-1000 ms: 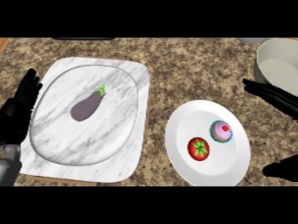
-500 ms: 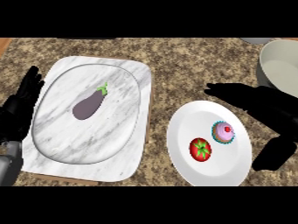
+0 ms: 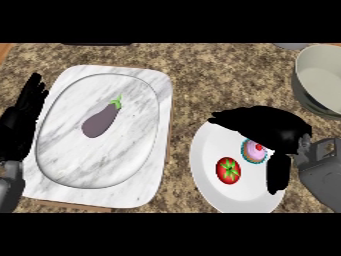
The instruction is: Pick the tomato from the plate and place it in the bowl
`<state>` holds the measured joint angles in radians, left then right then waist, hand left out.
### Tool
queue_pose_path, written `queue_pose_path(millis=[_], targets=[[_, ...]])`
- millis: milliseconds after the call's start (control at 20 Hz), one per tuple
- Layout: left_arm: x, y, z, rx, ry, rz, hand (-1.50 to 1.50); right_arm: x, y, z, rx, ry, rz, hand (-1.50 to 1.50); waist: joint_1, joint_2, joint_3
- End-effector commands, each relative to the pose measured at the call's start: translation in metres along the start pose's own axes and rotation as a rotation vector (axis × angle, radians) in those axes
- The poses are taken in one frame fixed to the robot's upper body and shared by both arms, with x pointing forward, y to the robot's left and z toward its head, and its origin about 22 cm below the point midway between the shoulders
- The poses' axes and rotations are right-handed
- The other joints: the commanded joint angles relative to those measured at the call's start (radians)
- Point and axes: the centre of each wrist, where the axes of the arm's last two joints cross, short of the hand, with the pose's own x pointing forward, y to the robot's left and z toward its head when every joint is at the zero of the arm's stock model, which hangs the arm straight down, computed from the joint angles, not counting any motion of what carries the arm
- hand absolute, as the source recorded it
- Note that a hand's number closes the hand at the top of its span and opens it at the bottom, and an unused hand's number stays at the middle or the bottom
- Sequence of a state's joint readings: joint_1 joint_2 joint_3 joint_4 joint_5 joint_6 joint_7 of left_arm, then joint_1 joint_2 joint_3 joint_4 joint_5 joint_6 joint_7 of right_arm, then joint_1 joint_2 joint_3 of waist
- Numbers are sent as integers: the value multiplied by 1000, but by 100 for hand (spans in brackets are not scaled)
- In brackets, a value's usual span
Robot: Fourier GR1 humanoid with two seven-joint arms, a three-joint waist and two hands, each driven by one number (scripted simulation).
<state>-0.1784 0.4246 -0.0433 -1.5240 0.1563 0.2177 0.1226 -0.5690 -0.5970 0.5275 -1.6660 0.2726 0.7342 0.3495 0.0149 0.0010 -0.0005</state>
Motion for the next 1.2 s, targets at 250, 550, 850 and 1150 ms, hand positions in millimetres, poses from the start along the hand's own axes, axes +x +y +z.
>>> queue_pose_path(millis=[250,550,850,1150], targets=[[-10,9,5,6,15,-15,0,12,39,-30,87,61,115,-150,-10,-1,1],[-5,-11,18,18,-5,-19,0,21,25,-26,-98,26,164,-150,-10,-2,1],[-14,8,-4,21,7,6,0,-2,62,-25,-14,38,147,-150,-17,-1,0],[-3,5,9,20,-3,-8,0,-19,78,-50,23,65,146,-150,-10,0,1]])
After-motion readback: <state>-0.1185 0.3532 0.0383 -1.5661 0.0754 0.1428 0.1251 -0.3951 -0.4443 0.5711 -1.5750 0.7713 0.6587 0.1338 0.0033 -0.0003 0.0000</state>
